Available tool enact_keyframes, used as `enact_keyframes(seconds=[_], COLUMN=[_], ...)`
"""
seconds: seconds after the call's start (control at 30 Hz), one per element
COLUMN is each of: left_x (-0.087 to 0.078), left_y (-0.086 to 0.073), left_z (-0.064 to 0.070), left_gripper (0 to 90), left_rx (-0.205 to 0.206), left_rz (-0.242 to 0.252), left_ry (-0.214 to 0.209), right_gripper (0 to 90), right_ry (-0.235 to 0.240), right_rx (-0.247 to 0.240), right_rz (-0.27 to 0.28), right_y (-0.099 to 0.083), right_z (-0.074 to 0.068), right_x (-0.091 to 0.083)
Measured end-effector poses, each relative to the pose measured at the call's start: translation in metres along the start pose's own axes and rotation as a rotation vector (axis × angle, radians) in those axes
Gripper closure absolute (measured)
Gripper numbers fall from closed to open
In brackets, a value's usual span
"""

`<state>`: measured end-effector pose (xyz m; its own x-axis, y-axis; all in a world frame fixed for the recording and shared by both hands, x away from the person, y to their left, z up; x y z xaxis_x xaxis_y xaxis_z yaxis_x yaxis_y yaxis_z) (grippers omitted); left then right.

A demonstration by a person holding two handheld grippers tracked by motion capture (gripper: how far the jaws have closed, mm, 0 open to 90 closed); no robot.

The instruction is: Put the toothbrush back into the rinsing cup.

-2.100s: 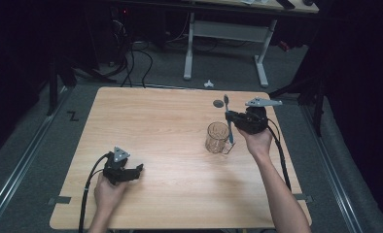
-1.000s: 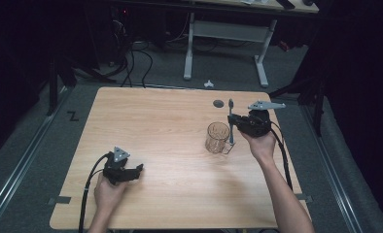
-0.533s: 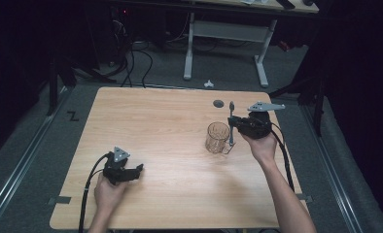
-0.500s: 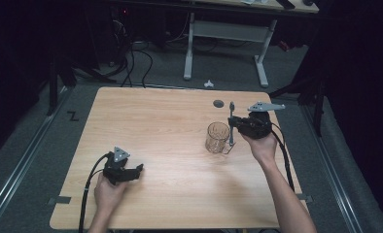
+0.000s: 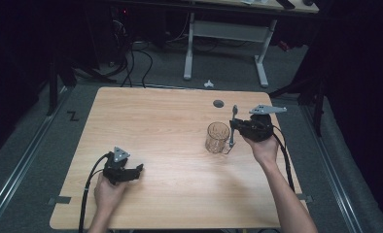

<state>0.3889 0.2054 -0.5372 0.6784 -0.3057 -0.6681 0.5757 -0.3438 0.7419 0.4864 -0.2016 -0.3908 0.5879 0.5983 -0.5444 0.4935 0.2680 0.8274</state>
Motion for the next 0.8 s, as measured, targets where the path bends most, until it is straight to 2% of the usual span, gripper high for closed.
enact_keyframes(seconds=[0.8], left_x=[0.000], left_y=[0.000], left_z=[0.000], left_gripper=[23.6], left_rx=[0.000], left_rz=[0.000], left_ry=[0.000], right_gripper=[79.7], right_ry=[0.000], right_rx=[0.011], right_rz=[-0.012], right_y=[-0.013], right_z=[0.001], right_x=[0.003])
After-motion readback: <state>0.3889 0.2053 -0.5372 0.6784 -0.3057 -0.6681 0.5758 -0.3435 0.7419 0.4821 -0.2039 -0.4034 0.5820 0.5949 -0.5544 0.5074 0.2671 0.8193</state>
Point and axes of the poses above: each handheld gripper's, and its own axes: x roughly forward along the jaws, y roughly out of its top, z roughly to its right, the point moved 4 cm from there along x, roughly forward along the jaws, and after that the axes turned 5 degrees about x, right-handed, at the moved point
